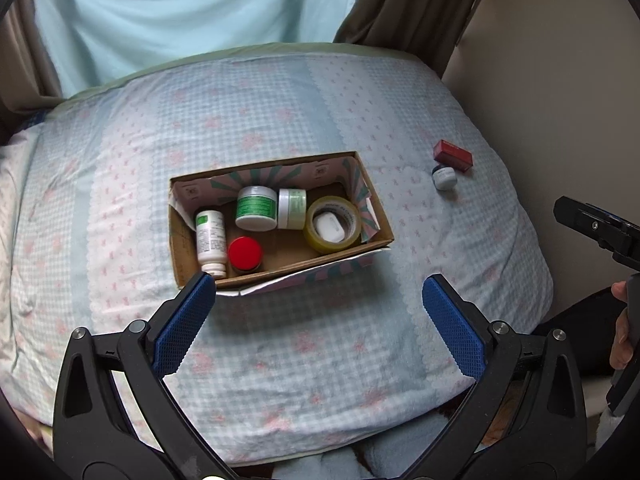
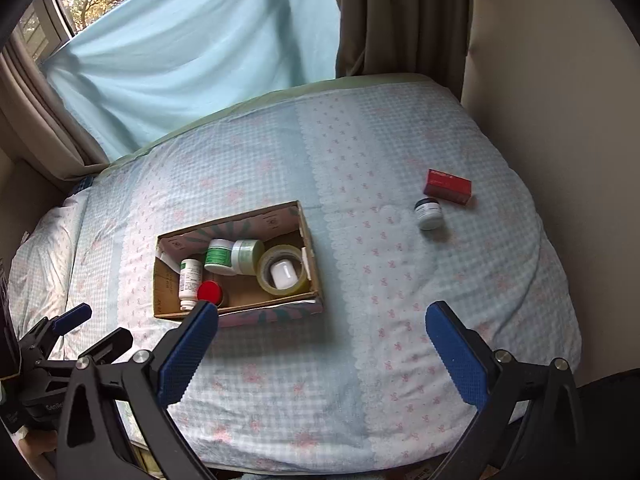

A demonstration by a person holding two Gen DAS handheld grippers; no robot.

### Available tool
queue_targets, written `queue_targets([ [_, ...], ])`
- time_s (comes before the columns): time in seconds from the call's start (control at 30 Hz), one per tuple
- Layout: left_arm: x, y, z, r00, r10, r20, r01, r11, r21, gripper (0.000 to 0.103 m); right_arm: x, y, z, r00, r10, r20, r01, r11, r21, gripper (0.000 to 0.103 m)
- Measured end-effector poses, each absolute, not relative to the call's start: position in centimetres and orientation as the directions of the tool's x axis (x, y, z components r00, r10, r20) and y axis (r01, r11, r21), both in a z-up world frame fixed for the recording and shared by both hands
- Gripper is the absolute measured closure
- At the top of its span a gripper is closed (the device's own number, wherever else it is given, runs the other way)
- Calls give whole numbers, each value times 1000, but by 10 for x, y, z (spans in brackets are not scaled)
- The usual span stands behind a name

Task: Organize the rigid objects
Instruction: 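Withdraw both tools from the box toward the Metal DX jar and MARUBI box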

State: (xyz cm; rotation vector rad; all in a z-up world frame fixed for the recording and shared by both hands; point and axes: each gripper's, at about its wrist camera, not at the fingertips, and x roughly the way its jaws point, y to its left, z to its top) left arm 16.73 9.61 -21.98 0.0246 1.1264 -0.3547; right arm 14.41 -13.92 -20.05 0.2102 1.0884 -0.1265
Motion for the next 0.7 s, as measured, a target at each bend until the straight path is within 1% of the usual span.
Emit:
queue_targets([
  [0.13, 169, 60, -221, 371, -275, -887, 323, 934, -155, 0, 138, -184, -188, 486, -60, -872, 226, 972, 59, 0],
  [0.33, 174, -1, -228, 370, -225, -901, 303, 946, -112, 0, 154, -257, -192, 498, -49, -866, 154, 988, 33, 0],
  [0.47, 183, -46, -239, 364, -189, -912, 230, 967, -108, 0, 183, -304, -203, 502, -23, -865, 60, 998, 9, 0],
  [0.7, 207, -133, -268, 324, -163, -932, 142, 982, -122, 0, 249, -366, -237, 487, 81, -870, -182, 983, -10, 0],
])
